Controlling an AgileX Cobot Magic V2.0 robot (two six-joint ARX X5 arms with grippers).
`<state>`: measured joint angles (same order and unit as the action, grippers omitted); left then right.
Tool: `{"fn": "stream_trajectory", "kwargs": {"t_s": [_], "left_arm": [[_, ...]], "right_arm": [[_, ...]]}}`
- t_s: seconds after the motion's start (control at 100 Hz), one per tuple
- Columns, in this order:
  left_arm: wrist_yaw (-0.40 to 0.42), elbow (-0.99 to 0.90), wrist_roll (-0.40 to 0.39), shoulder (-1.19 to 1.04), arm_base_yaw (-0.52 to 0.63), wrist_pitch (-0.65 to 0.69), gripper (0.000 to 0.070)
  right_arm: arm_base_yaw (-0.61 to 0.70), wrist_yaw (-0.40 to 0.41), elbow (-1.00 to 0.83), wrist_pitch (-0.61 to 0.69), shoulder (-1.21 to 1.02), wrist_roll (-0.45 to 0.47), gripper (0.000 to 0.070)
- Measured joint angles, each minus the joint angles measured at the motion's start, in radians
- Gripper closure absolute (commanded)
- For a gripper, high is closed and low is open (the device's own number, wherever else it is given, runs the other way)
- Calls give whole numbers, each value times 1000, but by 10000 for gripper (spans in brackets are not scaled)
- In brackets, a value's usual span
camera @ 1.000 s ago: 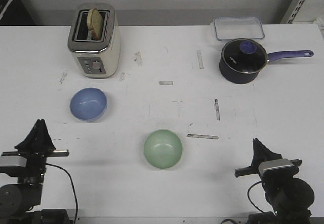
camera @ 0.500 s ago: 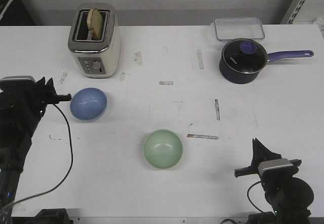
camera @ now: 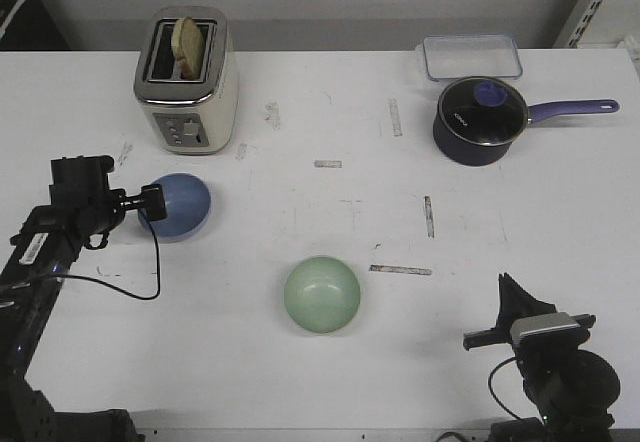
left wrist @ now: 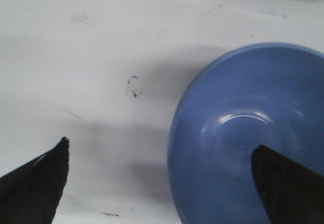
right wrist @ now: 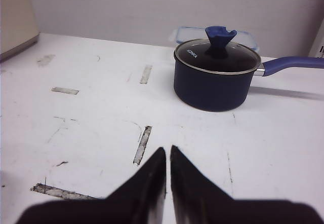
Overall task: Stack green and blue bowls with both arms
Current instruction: 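Reach the left gripper to the light blue bowl and grasp its rim, then carry the blue bowl over the green bowl and lower it inside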
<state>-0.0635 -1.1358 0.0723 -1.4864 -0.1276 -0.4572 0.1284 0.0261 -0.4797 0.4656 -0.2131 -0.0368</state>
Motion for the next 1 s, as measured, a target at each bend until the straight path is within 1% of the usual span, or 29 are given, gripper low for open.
{"fn": "stream_trajectory", "kwargs": {"t_s": [0.14, 0.25, 0.27, 0.3, 0.31, 0.32, 0.44, 0.49, 0.53, 0.58, 0.76, 1.0], "left_arm": [[-47, 0, 17, -86, -1, 4, 0], [-64, 0, 29, -130, -1, 9, 0], [-64, 0, 33, -135, -1, 9, 39], [-66, 0, 37, -138, -1, 9, 117], [-65, 0, 39, -140, -1, 9, 160], [-65, 0, 40, -140, -1, 9, 177], [-66, 0, 48, -141, -1, 13, 542], [-66, 0, 50, -141, -1, 13, 625], [-66, 0, 50, -141, -1, 13, 672], [-67, 0, 51, -141, -1, 13, 700], [-74, -11, 55, -141, -1, 21, 699], [-66, -92, 53, -97, 7, -52, 699]], "right_arm": [[0, 0, 0, 0, 0, 0, 700], [0, 0, 0, 0, 0, 0, 700], [0, 0, 0, 0, 0, 0, 700], [0, 0, 0, 0, 0, 0, 700], [0, 0, 0, 0, 0, 0, 700], [0, 0, 0, 0, 0, 0, 700], [0, 0, 0, 0, 0, 0, 700], [0, 0, 0, 0, 0, 0, 700], [0, 0, 0, 0, 0, 0, 700], [0, 0, 0, 0, 0, 0, 700], [0, 0, 0, 0, 0, 0, 700], [0, 0, 0, 0, -1, 0, 700]]}}
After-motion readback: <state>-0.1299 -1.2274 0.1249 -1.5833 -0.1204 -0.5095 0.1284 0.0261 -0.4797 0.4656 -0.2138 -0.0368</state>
